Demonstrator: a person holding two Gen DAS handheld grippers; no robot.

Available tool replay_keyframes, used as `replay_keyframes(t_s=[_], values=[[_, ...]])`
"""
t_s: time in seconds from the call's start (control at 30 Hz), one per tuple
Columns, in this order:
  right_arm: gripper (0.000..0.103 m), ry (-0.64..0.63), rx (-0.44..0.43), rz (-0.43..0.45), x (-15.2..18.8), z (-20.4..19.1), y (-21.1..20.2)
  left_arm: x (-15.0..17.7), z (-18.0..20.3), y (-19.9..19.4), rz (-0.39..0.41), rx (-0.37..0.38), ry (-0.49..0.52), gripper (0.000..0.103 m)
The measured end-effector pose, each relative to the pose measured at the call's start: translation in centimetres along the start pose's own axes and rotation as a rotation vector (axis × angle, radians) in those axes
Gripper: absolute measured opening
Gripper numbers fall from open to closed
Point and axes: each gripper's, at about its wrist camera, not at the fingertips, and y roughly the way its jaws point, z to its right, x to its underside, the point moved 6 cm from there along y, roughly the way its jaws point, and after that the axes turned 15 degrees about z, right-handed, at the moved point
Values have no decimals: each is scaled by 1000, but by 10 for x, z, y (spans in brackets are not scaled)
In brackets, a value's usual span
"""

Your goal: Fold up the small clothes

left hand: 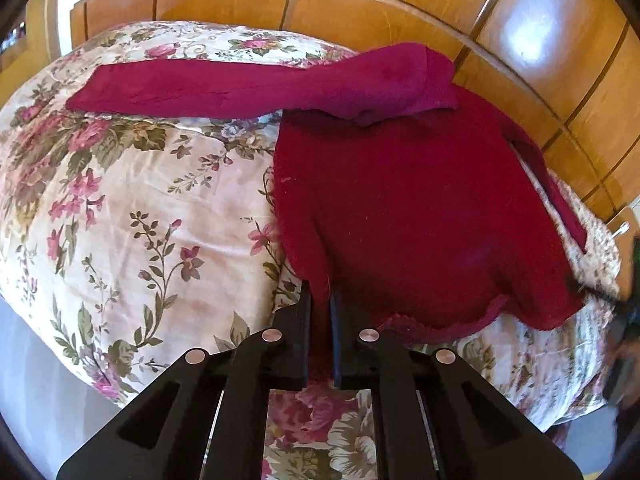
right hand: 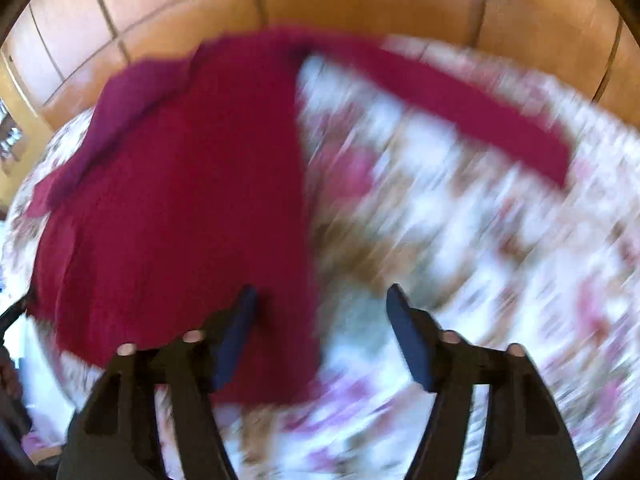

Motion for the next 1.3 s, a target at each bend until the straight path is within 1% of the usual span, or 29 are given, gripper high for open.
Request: replay_keyframes(t_s=[0.03,0.07,0.17,0.27,0.33,0.4,0.43,0.53,0.6,0.63,0.67,0.7,0.73,0.77,0.8,0.83,0.87,0.9,0.93,0.97,1.0,1.07,1.17,1.3], values=[[18,-24,-22,13,2,-8,-6,-2,-2,-3,6,10,-13,6],[9,-23,-60,8,3,-15,-12,-6,-3,-8,17,25,-31,6],[8,-103,-54,56,-8,-23,-39,-21,-10,-22,58,59,-56,6],[8,-128,-95,109,-18,-27,-79,-33,-17,-37,94,79,-70,5],[8,-144,-133,125,-16,-36,-102,-37,-22,-45,105,87,-80,5],[8,-183,-155,106,-6,-42,-114,-34,-29,-56,106,87,-77,5],[8,-207,-160,79,4,-45,-118,-30,-32,-61,101,82,-71,5],[8,-243,-161,-13,42,-46,-114,-7,-45,-70,55,72,-89,5],[8,-221,-151,-75,64,-42,-101,15,-51,-67,5,58,-90,6],[12,-203,-147,-95,69,-40,-94,19,-53,-67,-14,58,-92,6],[25,-183,-135,-96,68,-38,-91,23,-57,-65,-23,40,-109,6],[36,-167,-130,-92,67,-37,-91,22,-61,-64,-15,28,-127,6],[52,-145,-118,-69,60,-34,-92,18,-68,-65,0,21,-142,6],[58,-138,-95,-38,52,-32,-93,10,-77,-68,28,-8,-162,14],[60,-136,-70,-7,41,-30,-95,1,-87,-69,51,-33,-181,30],[64,-133,-51,22,32,-30,-95,-8,-97,-70,77,-61,-202,38],[68,-132,-38,45,28,-33,-95,-20,-111,-70,113,-106,-223,47],[69,-128,-29,75,19,-37,-94,-27,-121,-70,131,-139,-231,48],[72,-122,-39,92,12,-44,-92,-36,-132,-67,142,-171,-235,48],[73,-117,-56,103,8,-52,-88,-46,-145,-61,147,-212,-239,48],[75,-115,-72,109,4,-60,-83,-55,-158,-53,148,-254,-242,51],[78,-131,-112,114,2,-86,-71,-72,-181,-41,149,-308,-262,54],[78,-171,-152,107,2,-129,-47,-97,-209,-28,170,-337,-293,54],[78,-191,-216,78,3,-174,-19,-132,-233,8,162,-400,-244,54]])
